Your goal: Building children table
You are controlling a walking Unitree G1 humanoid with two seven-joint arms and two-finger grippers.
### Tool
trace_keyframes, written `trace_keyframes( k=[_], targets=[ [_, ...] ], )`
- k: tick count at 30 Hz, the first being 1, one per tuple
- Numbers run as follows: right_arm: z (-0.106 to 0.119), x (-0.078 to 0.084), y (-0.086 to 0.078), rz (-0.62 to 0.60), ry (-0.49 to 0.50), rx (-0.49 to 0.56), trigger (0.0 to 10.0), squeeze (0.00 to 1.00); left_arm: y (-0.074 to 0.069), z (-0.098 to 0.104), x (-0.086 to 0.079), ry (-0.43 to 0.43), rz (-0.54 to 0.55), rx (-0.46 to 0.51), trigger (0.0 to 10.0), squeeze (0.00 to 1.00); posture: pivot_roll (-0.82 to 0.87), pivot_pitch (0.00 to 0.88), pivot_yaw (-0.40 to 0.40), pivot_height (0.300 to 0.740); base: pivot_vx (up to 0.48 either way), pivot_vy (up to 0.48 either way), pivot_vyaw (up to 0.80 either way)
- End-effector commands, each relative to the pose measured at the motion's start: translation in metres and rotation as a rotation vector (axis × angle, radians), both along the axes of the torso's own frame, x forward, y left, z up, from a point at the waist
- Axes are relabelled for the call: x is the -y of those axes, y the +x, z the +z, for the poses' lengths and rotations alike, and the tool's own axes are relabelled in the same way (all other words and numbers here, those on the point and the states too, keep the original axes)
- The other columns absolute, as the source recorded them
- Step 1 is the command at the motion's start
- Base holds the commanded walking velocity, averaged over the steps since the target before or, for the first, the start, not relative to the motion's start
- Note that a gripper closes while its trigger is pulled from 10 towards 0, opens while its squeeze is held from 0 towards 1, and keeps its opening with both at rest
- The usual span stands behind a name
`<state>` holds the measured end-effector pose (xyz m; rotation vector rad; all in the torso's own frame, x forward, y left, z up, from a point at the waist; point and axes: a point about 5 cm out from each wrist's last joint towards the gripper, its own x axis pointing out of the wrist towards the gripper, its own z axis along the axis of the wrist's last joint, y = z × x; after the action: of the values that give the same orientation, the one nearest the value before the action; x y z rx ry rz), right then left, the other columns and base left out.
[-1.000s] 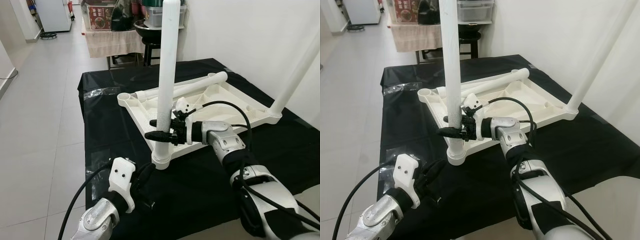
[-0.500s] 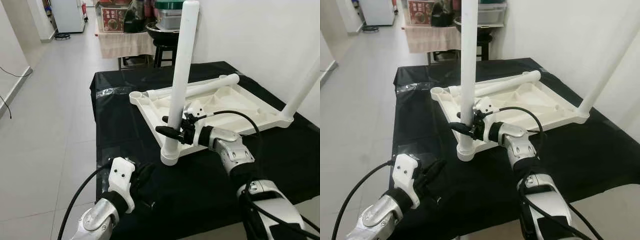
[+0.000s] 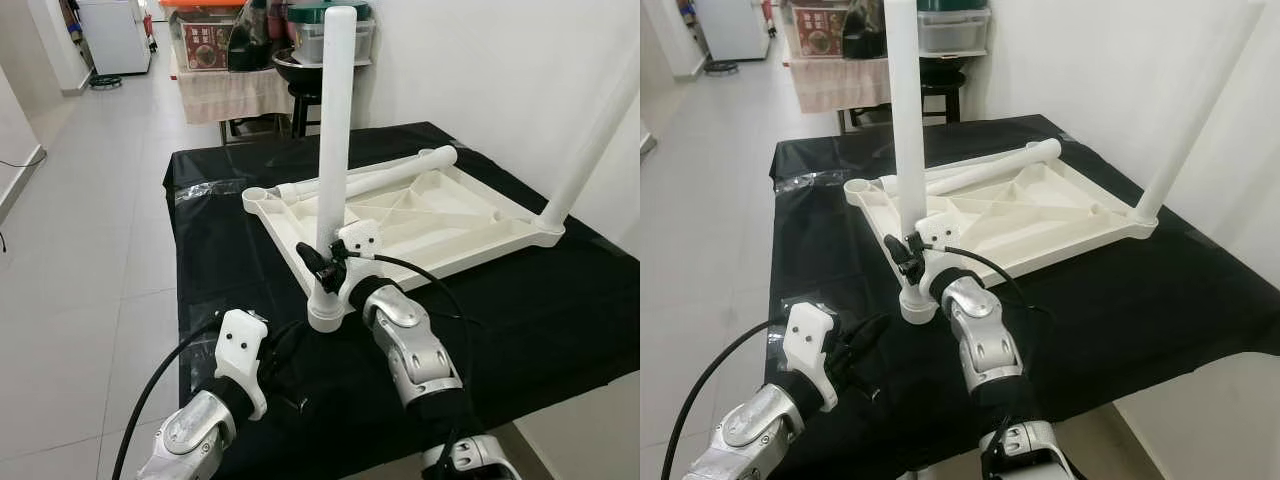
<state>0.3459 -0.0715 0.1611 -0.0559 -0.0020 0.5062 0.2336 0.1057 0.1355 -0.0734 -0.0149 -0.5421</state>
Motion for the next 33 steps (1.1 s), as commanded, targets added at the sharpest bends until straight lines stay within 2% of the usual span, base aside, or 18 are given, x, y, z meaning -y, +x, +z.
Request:
trace_keyframes(
  k=[1, 2, 3, 4, 6, 7, 8, 9, 11, 12, 17, 24, 25, 26, 27, 29, 31, 33],
  targets=[
    [-0.034, 0.008, -0.006, -0.030, -0.060, -0.160, 0.0, 0.00, 0.000, -0.004, 0.000, 0.000, 0.002, -0.020, 10.0, 0.00, 0.01, 0.057, -0.042, 0.740, 0.000, 0.000, 0.00],
    [-0.033, 0.006, -0.010, -0.051, -0.064, -0.170, 0.0, 0.00, 0.000, -0.004, -0.001, 0.000, 0.003, -0.020, 10.0, 0.00, 0.01, 0.057, -0.042, 0.740, 0.000, 0.000, 0.00],
    [-0.027, 0.005, -0.010, -0.011, -0.047, -0.161, 10.0, 1.00, 0.000, -0.004, -0.001, 0.000, 0.004, -0.019, 10.0, 0.00, 0.02, 0.057, -0.037, 0.740, 0.000, 0.000, 0.00],
    [-0.027, 0.005, -0.010, -0.011, -0.047, -0.161, 10.0, 1.00, 0.000, -0.004, -0.001, 0.000, 0.004, -0.019, 10.0, 0.00, 0.02, 0.057, -0.037, 0.740, 0.000, 0.000, 0.00],
    [-0.009, 0.005, -0.003, 0.172, -0.016, -0.094, 10.0, 1.00, 0.000, -0.003, 0.000, 0.002, 0.000, -0.020, 10.0, 0.00, 0.03, 0.060, -0.036, 0.740, 0.000, 0.000, 0.00],
    [-0.009, 0.005, -0.003, 0.172, -0.016, -0.094, 10.0, 1.00, 0.000, -0.003, 0.000, 0.002, 0.000, -0.020, 10.0, 0.00, 0.03, 0.060, -0.036, 0.740, 0.000, 0.000, 0.00],
    [-0.001, 0.007, 0.001, 0.243, -0.015, -0.062, 10.0, 1.00, 0.000, -0.003, 0.000, 0.003, -0.002, -0.021, 10.0, 0.00, 0.03, 0.060, -0.036, 0.740, 0.000, 0.000, 0.00],
    [0.005, 0.010, 0.005, 0.298, -0.039, -0.027, 10.0, 0.95, -0.001, -0.003, 0.000, 0.003, -0.003, -0.020, 10.0, 0.00, 0.03, 0.065, -0.043, 0.740, 0.000, 0.000, 0.00],
    [0.005, 0.010, 0.005, 0.298, -0.039, -0.027, 10.0, 0.95, -0.001, -0.003, 0.000, 0.003, -0.003, -0.020, 10.0, 0.00, 0.03, 0.065, -0.043, 0.740, 0.000, 0.000, 0.00],
    [0.011, 0.015, 0.010, 0.353, -0.049, -0.015, 10.0, 0.00, -0.002, -0.002, 0.000, 0.003, -0.004, -0.020, 10.0, 0.00, 0.04, 0.070, -0.045, 0.740, 0.000, 0.000, 0.00],
    [0.025, 0.024, 0.023, 0.484, -0.089, 0.007, 10.0, 0.00, -0.006, -0.001, 0.001, 0.002, -0.012, -0.020, 10.0, 0.00, 0.05, 0.084, -0.048, 0.740, 0.000, 0.000, 0.00],
    [0.034, 0.022, 0.030, 0.594, -0.068, -0.030, 10.0, 0.00, -0.013, 0.001, 0.001, 0.003, -0.020, -0.023, 10.0, 0.00, 0.08, 0.125, -0.055, 0.740, 0.000, 0.000, 0.00],
    [0.036, 0.022, 0.031, 0.620, -0.064, -0.032, 8.2, 0.00, -0.015, 0.003, 0.001, 0.003, -0.022, -0.023, 10.0, 0.00, 0.10, 0.137, -0.058, 0.740, 0.000, 0.000, 0.00],
    [0.040, 0.023, 0.033, 0.638, -0.053, -0.035, 4.5, 0.00, -0.019, 0.004, 0.001, 0.002, -0.025, -0.022, 10.0, 0.00, 0.11, 0.154, -0.063, 0.740, 0.000, 0.000, 0.00],
    [0.044, 0.025, 0.035, 0.656, -0.042, -0.036, 2.4, 0.00, -0.022, 0.005, 0.002, 0.000, -0.027, -0.022, 10.0, 0.00, 0.11, 0.161, -0.064, 0.740, 0.000, 0.000, 0.00],
    [0.046, 0.027, 0.036, 0.666, -0.034, -0.036, 2.0, 0.00, -0.024, 0.006, 0.002, -0.001, -0.028, -0.022, 10.0, 0.00, 0.11, 0.164, -0.064, 0.740, 0.000, 0.000, 0.00],
    [0.050, 0.031, 0.037, 0.693, -0.031, -0.033, 0.0, 0.00, -0.027, 0.006, 0.002, -0.001, -0.029, -0.025, 10.0, 0.00, 0.12, 0.174, -0.064, 0.740, 0.000, 0.000, 0.00],
    [0.053, 0.034, 0.037, 0.727, -0.021, -0.029, 0.0, 0.00, -0.029, 0.007, 0.001, -0.001, -0.031, -0.031, 10.0, 0.00, 0.12, 0.184, -0.062, 0.740, 0.000, 0.000, 0.00]
  ],
)
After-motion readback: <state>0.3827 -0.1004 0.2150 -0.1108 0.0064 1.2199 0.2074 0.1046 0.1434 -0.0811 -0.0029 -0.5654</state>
